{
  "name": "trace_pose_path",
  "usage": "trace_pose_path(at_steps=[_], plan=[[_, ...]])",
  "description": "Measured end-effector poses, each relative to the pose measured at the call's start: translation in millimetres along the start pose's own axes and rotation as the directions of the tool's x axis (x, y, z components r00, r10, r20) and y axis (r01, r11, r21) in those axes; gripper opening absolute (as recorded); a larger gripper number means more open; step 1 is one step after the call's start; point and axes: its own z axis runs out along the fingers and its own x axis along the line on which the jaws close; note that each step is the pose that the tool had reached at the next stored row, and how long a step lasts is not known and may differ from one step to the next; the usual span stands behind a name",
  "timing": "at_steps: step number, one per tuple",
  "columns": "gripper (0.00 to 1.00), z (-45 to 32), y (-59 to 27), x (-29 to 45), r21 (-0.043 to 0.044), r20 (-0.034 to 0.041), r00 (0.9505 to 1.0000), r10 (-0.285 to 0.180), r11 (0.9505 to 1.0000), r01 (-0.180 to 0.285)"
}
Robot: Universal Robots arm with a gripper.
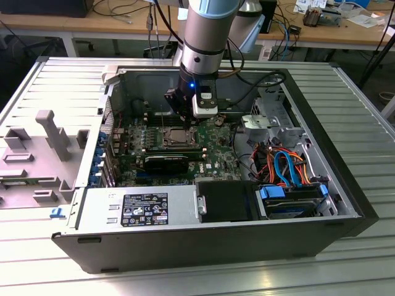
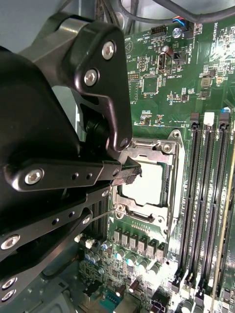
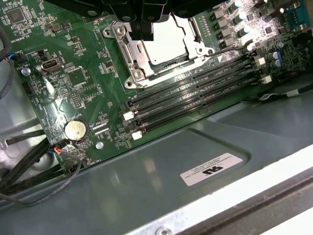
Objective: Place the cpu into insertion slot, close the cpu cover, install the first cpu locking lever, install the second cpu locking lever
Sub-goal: 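Install the first cpu locking lever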
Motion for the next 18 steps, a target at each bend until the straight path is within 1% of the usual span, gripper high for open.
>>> trace_pose_path(at_steps=[18], plan=[[0.11,0.0,0.0,0.0,0.0011,-0.0002,0.9999,-0.011,0.9999,0.011]])
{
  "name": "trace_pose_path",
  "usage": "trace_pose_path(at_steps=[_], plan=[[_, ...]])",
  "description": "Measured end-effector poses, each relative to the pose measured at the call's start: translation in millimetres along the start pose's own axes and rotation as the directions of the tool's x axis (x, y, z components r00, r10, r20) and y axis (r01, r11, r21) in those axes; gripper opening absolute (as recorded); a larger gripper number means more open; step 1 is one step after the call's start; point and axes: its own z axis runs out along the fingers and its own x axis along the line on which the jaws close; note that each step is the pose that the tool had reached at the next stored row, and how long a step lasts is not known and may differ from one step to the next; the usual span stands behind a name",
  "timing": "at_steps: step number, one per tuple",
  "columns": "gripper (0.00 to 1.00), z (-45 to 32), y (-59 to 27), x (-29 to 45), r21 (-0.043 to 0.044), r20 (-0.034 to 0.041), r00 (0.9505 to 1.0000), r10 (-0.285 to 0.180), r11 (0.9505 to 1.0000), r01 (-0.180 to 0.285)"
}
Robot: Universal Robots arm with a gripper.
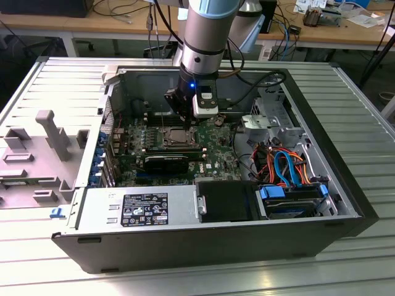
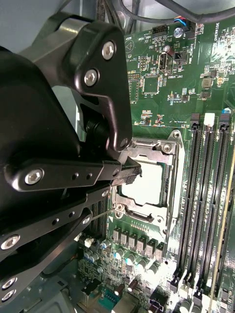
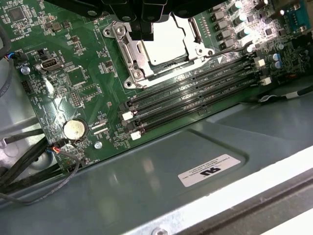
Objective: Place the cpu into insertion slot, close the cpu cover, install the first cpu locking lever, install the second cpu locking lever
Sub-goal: 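Install the first cpu locking lever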
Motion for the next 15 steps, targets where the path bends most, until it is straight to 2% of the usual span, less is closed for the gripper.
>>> trace_pose_path(at_steps=[15], plan=[[0.11,0.0,-0.1,-0.1,0.0005,-0.0005,0.9999,-0.011,0.9999,0.011]])
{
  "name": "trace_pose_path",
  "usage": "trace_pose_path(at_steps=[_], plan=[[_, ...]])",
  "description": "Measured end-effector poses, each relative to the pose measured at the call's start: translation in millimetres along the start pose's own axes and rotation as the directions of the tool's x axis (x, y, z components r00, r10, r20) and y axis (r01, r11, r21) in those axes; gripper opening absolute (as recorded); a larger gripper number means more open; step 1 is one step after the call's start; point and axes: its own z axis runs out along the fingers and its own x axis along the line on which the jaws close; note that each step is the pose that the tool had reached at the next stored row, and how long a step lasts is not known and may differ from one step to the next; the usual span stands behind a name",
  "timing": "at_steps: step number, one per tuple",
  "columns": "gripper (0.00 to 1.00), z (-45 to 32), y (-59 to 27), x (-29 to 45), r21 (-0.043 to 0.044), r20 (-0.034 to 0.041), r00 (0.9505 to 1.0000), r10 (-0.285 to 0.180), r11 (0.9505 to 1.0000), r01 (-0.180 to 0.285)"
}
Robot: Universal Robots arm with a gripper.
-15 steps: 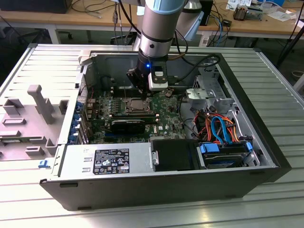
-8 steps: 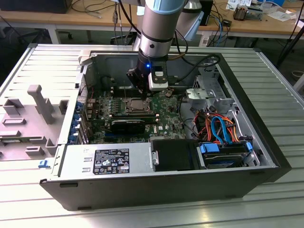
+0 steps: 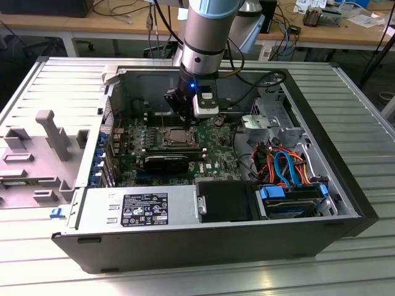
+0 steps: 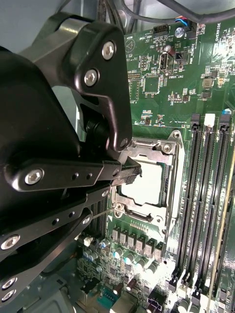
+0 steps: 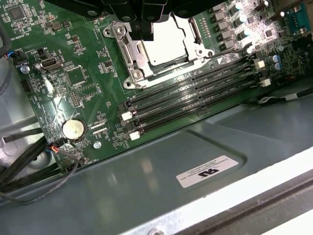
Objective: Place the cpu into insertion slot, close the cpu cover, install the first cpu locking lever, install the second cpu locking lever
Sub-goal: 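Install the first cpu locking lever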
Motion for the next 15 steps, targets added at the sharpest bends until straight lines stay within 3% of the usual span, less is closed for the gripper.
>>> trace_pose_path(at_steps=[15], plan=[[0.11,0.0,-0.2,-0.1,0.0004,-0.0005,0.9999,-0.011,0.9999,0.011]])
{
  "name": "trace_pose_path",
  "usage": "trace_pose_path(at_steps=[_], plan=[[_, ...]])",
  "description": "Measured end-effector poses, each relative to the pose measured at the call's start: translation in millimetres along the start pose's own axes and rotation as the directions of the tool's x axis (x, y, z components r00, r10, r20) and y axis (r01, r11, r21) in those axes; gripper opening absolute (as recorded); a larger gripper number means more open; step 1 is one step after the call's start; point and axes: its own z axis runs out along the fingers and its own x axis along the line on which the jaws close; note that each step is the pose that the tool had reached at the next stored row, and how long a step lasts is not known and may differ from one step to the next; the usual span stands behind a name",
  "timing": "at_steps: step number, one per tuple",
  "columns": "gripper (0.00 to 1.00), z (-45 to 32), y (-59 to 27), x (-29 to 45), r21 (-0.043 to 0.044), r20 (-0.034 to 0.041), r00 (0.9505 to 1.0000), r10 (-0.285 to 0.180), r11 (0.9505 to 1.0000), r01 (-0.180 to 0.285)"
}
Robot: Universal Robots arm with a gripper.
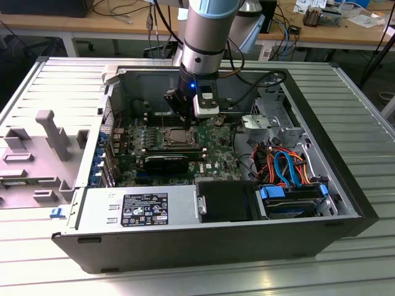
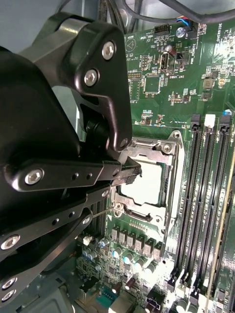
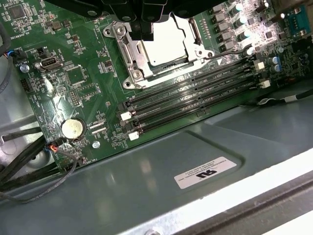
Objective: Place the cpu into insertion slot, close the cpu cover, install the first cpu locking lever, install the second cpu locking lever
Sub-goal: 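Install the first cpu locking lever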
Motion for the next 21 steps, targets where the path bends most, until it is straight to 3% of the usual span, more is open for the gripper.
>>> trace_pose_path(at_steps=[10,13,21], plan=[[0.11,0.0,-0.1,0.0,-0.0008,-0.0009,1.0,-0.009,1.0,0.009],[0.11,0.0,0.0,0.0,-0.0036,-0.0025,0.9998,-0.021,0.9998,0.021],[0.11,0.0,-0.1,0.0,-0.0006,-0.0039,0.9981,-0.061,0.9982,0.061]])
